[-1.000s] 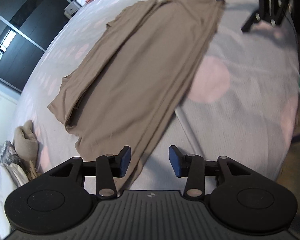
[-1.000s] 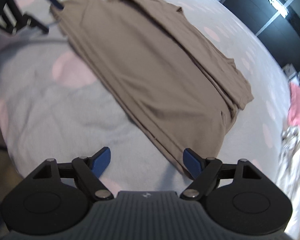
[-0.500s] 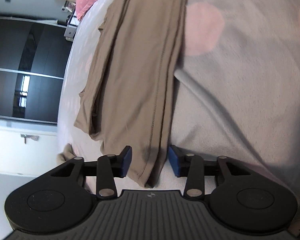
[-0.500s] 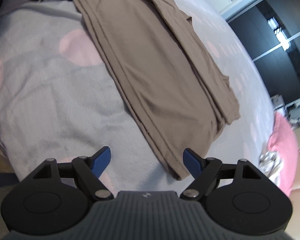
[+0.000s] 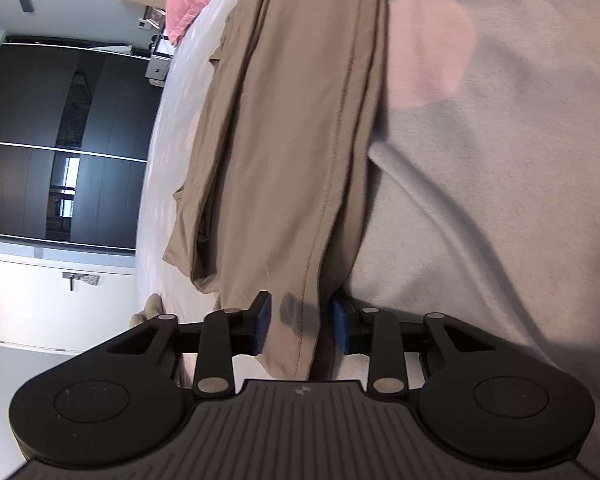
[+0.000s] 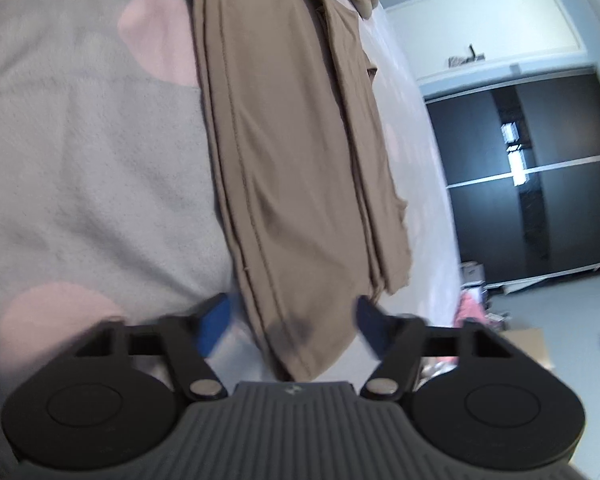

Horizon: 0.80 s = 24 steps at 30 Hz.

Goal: Fold clothes
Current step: 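Grasp the folded shirt edge with both tools and lift it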

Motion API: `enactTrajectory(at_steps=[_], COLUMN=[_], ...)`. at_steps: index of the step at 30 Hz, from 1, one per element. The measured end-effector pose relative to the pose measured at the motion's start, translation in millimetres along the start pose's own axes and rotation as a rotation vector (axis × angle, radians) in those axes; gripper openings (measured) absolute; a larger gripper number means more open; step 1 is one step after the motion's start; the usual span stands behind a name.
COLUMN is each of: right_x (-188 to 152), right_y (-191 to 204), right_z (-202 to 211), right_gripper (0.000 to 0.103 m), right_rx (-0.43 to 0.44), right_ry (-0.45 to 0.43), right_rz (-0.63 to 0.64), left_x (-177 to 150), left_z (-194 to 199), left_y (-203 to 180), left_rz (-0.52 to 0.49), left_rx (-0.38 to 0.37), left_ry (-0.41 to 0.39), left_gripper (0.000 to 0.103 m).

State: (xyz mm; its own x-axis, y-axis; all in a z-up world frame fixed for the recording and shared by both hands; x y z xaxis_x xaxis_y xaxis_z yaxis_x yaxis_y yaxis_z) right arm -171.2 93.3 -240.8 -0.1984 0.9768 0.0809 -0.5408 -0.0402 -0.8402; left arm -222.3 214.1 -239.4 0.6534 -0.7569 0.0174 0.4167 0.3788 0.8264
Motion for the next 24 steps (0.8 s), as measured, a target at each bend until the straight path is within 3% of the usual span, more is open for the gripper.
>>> enactTrajectory(at_steps=[2,5,12,24], right_x=[1,-2,-2,-11], right_y=[9,13,-23,-94], right_z=[-6,-5,28,101], right_gripper=[0.018,0.011,0.006,0.003], right_rx=[-0.046,-0.066,-0.065,-0.044], right_ry=[0.003,-0.004,-0.001,0.001], right_rz=[0.056,0.093,-0.004,-0.207], left_x=[1,-1,-5,-11], left_z=[0,6,28,114], left_y=[-2,-5,16,103], left_rz=[-0.001,-0.013,0.063,0.320], left_rx=[0.006,0.007,-0.056,-0.136], left_ry=[0.004,0.004,0.002,-0.076], left_gripper=[0.015,0.007,0.001,0.001])
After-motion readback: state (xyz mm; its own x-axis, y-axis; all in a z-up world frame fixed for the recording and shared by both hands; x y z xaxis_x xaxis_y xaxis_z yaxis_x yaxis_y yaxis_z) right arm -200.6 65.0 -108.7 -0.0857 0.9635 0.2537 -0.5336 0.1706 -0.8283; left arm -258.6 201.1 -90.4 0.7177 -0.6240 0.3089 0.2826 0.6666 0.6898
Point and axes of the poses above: each gripper's, at about its wrist camera, not at the fingertips, and z roughly against the way its jaws point, y to its left, x to its top, the point moved 4 cm from there along -z, roughly the way its jaws point, and after that the axes turned 5 degrees about y, right-handed, at the moved point
